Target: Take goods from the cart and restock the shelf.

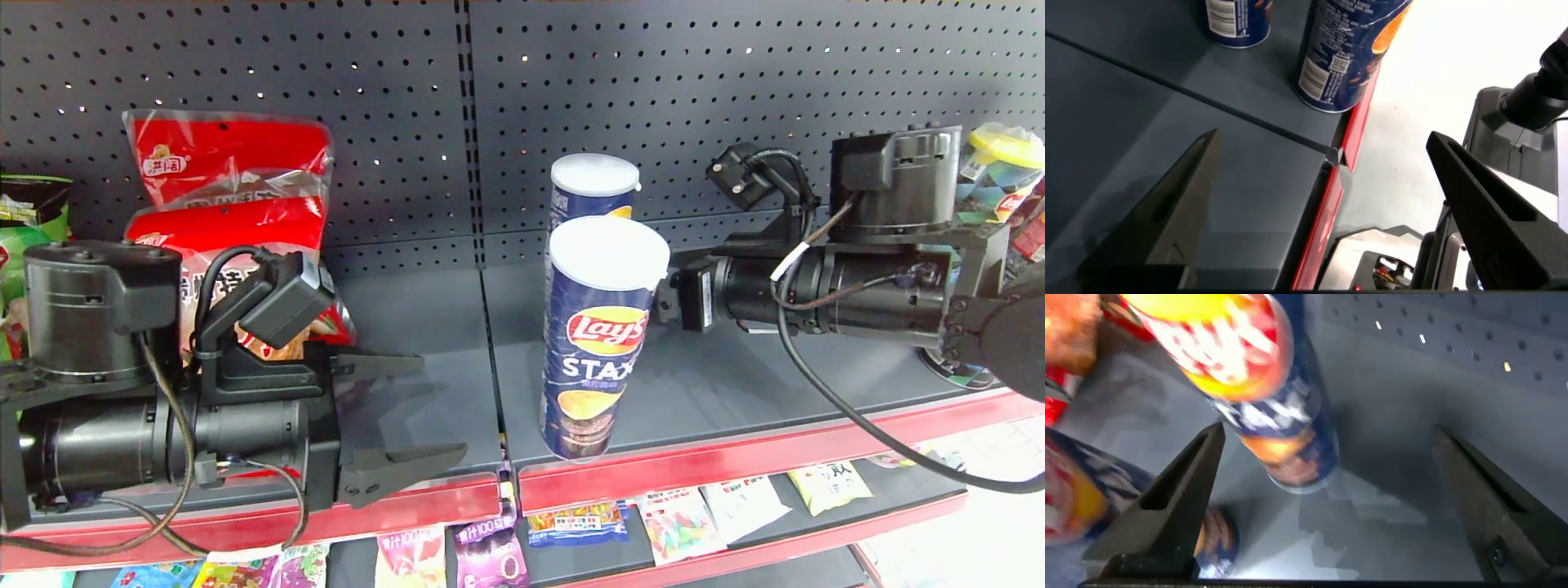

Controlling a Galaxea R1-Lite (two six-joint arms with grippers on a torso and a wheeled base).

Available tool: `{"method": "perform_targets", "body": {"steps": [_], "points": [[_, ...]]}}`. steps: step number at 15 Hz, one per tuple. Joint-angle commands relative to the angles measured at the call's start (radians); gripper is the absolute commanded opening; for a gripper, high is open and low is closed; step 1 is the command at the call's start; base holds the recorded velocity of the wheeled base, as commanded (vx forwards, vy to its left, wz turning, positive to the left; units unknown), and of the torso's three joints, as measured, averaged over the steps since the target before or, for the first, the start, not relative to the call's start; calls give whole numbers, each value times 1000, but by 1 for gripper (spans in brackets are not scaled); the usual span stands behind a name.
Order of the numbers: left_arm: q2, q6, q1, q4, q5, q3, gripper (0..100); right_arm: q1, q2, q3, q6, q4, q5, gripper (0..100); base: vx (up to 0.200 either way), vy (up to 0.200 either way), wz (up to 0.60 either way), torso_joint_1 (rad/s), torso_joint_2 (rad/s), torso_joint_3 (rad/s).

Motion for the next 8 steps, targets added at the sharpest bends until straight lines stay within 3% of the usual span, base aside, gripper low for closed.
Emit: {"method": "perform_targets", "body": {"steps": [1, 4, 8], "points": [[15, 0, 0, -1, 11, -11, 100, -14, -58, 65, 0, 0, 2, 100, 0, 0, 0, 0, 0, 0], [58, 0, 0, -1, 26, -31, 100, -15, -161, 166, 2, 0, 2, 100, 0, 0, 0, 0, 0, 0], [158, -2, -36, -1, 124, -103, 100, -41, -319, 326, 0, 0, 1, 100, 0, 0, 0, 0, 0, 0]]}}
